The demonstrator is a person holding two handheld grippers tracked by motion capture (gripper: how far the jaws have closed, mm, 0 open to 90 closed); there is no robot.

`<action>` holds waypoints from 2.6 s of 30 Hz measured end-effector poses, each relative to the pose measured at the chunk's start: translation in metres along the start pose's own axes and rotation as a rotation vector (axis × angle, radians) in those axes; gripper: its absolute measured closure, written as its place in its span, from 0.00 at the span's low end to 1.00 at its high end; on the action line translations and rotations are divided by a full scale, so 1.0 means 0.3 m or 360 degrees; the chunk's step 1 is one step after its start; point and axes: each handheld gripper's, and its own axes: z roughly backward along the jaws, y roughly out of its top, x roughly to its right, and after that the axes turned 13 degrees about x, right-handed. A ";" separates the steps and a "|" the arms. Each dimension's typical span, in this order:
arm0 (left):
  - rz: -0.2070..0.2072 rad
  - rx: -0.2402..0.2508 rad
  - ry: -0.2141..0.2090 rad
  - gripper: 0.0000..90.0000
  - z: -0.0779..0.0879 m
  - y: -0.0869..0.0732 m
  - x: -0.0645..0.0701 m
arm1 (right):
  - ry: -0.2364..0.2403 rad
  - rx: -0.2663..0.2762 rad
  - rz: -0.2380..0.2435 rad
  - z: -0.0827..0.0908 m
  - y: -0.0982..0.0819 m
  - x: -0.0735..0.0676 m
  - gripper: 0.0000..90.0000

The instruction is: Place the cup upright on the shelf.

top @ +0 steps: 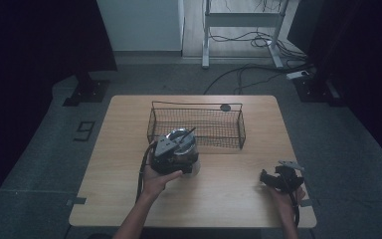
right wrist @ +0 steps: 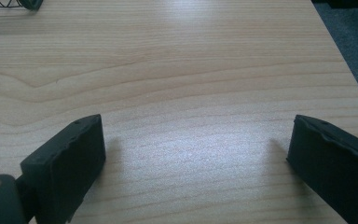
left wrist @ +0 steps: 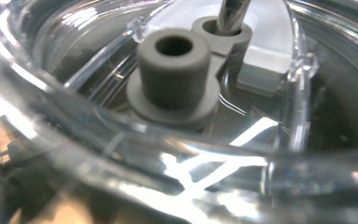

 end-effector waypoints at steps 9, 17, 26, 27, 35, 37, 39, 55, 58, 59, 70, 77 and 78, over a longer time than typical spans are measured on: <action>-0.0003 0.0009 0.0013 0.04 -0.002 0.033 -0.010 | -0.0001 -0.0002 0.0005 0.000 0.000 0.000 0.04; 0.0025 0.0016 0.0028 0.04 -0.002 0.064 -0.032 | -0.0002 -0.0002 0.0004 0.000 0.000 0.000 0.04; 0.0030 0.0031 0.0042 0.04 -0.003 0.084 -0.043 | -0.0002 0.0000 0.0002 0.000 0.000 0.000 0.04; 0.0035 0.0033 0.0040 0.04 -0.005 0.085 -0.046 | -0.0001 -0.0002 0.0004 0.000 0.000 0.000 0.04; 0.0027 0.0021 0.0078 0.04 -0.015 0.094 -0.067 | -0.0001 -0.0001 0.0003 0.000 0.000 0.000 0.04; 0.0032 0.0021 0.0084 0.04 -0.017 0.097 -0.073 | -0.0001 0.0000 0.0001 0.000 0.000 0.000 0.04; 0.0043 0.0019 0.0091 0.04 -0.019 0.098 -0.076 | -0.0001 0.0001 0.0001 0.000 0.000 0.000 0.04; 0.0030 0.0017 0.0115 0.04 -0.039 0.141 -0.091 | -0.0001 -0.0007 0.0005 0.001 0.001 0.001 0.04; 0.0026 0.0021 0.0123 0.04 -0.042 0.145 -0.092 | -0.0001 -0.0006 0.0005 0.001 0.001 0.001 0.04; 0.0023 0.0020 0.0126 0.04 -0.044 0.147 -0.092 | 0.0000 -0.0004 0.0003 0.001 0.000 0.000 0.04; 0.0029 0.0018 0.0133 0.04 -0.060 0.168 -0.103 | 0.0000 -0.0007 0.0007 0.001 0.001 0.001 0.04; 0.0019 0.0026 0.0141 0.04 -0.079 0.191 -0.109 | 0.0001 -0.0001 0.0007 0.000 0.000 0.001 0.04; 0.0017 0.0024 0.0144 0.04 -0.081 0.192 -0.110 | 0.0001 0.0001 0.0006 0.000 0.000 0.001 0.04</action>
